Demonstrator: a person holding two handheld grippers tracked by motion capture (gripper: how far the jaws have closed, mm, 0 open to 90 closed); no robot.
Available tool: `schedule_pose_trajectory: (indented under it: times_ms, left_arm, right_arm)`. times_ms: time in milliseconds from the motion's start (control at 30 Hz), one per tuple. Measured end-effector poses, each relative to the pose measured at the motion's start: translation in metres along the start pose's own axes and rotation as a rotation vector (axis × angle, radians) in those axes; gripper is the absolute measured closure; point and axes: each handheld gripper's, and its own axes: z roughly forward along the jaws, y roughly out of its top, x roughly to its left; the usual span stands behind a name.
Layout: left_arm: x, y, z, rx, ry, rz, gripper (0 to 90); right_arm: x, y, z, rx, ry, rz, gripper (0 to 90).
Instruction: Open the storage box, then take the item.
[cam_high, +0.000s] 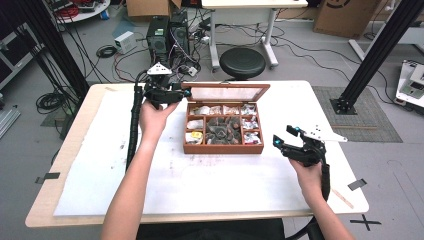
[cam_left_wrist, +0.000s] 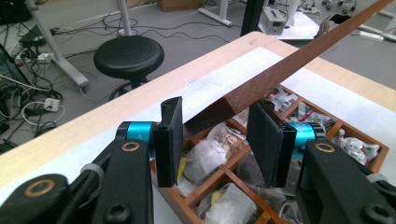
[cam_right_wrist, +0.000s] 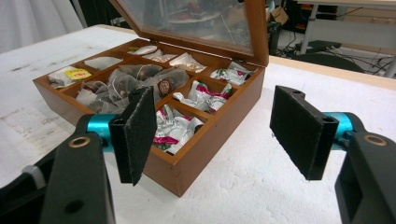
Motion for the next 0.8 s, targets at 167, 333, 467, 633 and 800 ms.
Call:
schedule_pose_trajectory:
  times_ms: [167, 333, 467, 633, 800]
  left_arm:
    - [0.002, 0.001, 0.002, -0.010, 0.000, -0.018, 56.1]
    - [0.001, 0.001, 0.002, -0.010, 0.000, -0.024, 56.1]
    - [0.002, 0.001, 0.002, -0.010, 0.001, -0.027, 56.0]
    - [0.003, 0.001, 0.002, -0.016, -0.003, -0.036, 56.0]
    - [0.004, 0.001, 0.002, -0.019, -0.008, -0.039, 56.0]
  right_arm:
    - [0.000, 0.000, 0.000, 0.001, 0.002, 0.002, 32.3]
    - [-0.001, 0.000, -0.001, -0.003, 0.001, 0.001, 32.3]
    - [0.000, 0.000, 0.000, -0.002, 0.004, 0.002, 32.3]
    - [0.000, 0.003, 0.004, 0.002, 0.004, 0.009, 32.4]
    - [-0.002, 0.008, 0.012, 0.017, 0.012, 0.017, 32.8]
